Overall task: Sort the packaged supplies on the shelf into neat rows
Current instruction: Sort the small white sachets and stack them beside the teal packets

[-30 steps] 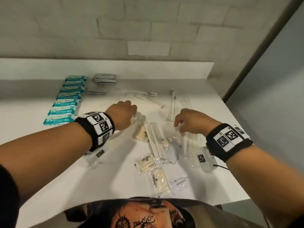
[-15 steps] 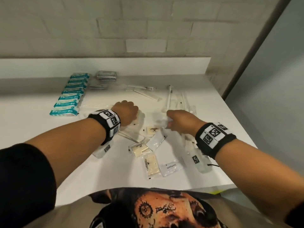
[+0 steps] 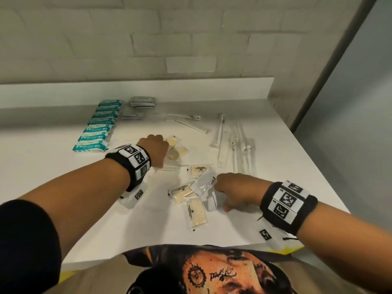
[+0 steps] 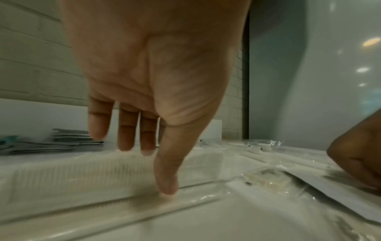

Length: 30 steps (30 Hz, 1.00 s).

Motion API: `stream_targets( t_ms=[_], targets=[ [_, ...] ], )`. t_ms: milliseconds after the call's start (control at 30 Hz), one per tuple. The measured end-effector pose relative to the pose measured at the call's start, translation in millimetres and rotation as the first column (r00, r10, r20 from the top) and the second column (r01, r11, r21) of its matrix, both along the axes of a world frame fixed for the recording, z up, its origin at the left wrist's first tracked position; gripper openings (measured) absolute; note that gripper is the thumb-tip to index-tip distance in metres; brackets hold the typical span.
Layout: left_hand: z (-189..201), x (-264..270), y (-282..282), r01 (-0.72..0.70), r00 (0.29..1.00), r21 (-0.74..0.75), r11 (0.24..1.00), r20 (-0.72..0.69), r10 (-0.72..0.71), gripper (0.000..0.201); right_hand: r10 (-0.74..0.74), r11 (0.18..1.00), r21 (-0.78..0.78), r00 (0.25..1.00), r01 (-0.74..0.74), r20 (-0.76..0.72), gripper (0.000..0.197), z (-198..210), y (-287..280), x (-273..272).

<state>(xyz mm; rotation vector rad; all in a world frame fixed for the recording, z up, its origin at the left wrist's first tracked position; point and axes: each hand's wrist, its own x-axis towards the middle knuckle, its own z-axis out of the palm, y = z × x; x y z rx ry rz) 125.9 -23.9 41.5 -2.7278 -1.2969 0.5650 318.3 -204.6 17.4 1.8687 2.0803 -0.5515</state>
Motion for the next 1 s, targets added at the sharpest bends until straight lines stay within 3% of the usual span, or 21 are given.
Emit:
stream_targets(
  t_ms=[67, 133, 200, 267, 367, 433, 500, 533, 600, 633, 667, 700, 800, 900, 1000],
  targets=[
    [0.2, 7.3, -7.5, -0.013, 0.998, 0.141, 0.99, 0.069, 0.003, 0.035, -0.116, 0.991, 0.058, 0.989, 0.121, -0.087, 0.023, 5.7, 6.9, 8.1],
    [-1.4, 19.7, -22.7, 0.024, 0.972, 0.19, 0.982, 0.224, -0.067, 0.031, -0.276, 0.948, 0.092, 0.932, 0.304, -0.234, 0.009, 16.0, 14.2, 17.0],
    [-5.3, 35.8, -47.1, 0.092, 0.951, -0.001, 0.996, 0.298, -0.087, 0.032, -0.416, 0.871, 0.07, 0.804, 0.487, -0.425, 0.007, 24.5, 19.4, 24.2],
    [-13.0, 51.0, -72.5, 0.12, 0.96, -0.23, 0.966, 0.276, -0.053, 0.041, -0.482, 0.798, 0.05, 0.687, 0.6, -0.544, 0.016, 28.7, 21.2, 27.3],
    [-25.0, 63.6, -81.9, 0.086, 0.948, -0.308, 0.948, 0.319, 0.018, 0.048, -0.503, 0.729, 0.083, 0.614, 0.68, -0.608, 0.026, 31.0, 20.9, 27.0],
    [-21.8, 66.1, -75.0, 0.044, 0.919, -0.319, 0.947, 0.384, 0.087, 0.039, -0.506, 0.662, 0.065, 0.51, 0.747, -0.696, 0.027, 29.6, 21.7, 27.8],
    [-16.2, 64.0, -63.6, 0.008, 0.822, -0.37, 0.929, 0.532, 0.205, 0.024, -0.482, 0.602, 0.012, 0.375, 0.798, -0.792, 0.026, 27.9, 22.6, 29.0],
    [-11.3, 61.8, -58.5, 0.016, 0.715, -0.46, 0.888, 0.626, 0.312, 0.017, -0.466, 0.584, -0.01, 0.325, 0.812, -0.823, 0.023, 28.8, 24.0, 29.2],
    [1.0, 55.4, -53.9, 0.158, 0.392, -0.682, 0.714, 0.707, 0.588, 0.013, -0.425, 0.577, -0.035, 0.263, 0.816, -0.866, 0.018, 32.4, 27.9, 26.1],
    [7.5, 52.6, -55.0, 0.249, 0.266, -0.752, 0.61, 0.659, 0.703, 0.017, -0.405, 0.585, -0.046, 0.242, 0.81, -0.882, 0.016, 34.5, 30.4, 22.4],
    [13.8, 49.5, -57.0, 0.32, 0.187, -0.785, 0.53, 0.601, 0.777, 0.019, -0.383, 0.6, -0.053, 0.228, 0.798, -0.895, 0.015, 36.3, 33.9, 17.7],
    [17.9, 46.6, -57.1, 0.355, 0.153, -0.79, 0.5, 0.577, 0.802, 0.019, -0.36, 0.621, -0.064, 0.212, 0.781, -0.909, 0.015, 38.7, 38.8, 11.7],
    [25.0, 36.2, -56.8, 0.341, 0.113, -0.756, 0.559, 0.623, 0.774, 0.022, -0.302, 0.68, -0.091, 0.165, 0.727, -0.939, 0.014, 47.9, 51.2, -6.9],
    [29.2, 15.5, -48.2, 0.326, 0.008, -0.767, 0.553, 0.587, 0.81, 0.019, -0.163, 0.652, -0.021, 0.113, 0.758, -0.98, 0.016, 58.7, 60.6, -14.8],
    [36.1, -7.9, -45.3, 0.354, -0.023, -0.775, 0.523, 0.552, 0.833, 0.011, 0.014, 0.668, 0.078, 0.093, 0.74, -0.996, 0.052, 65.5, 69.8, -25.2]
  ],
)
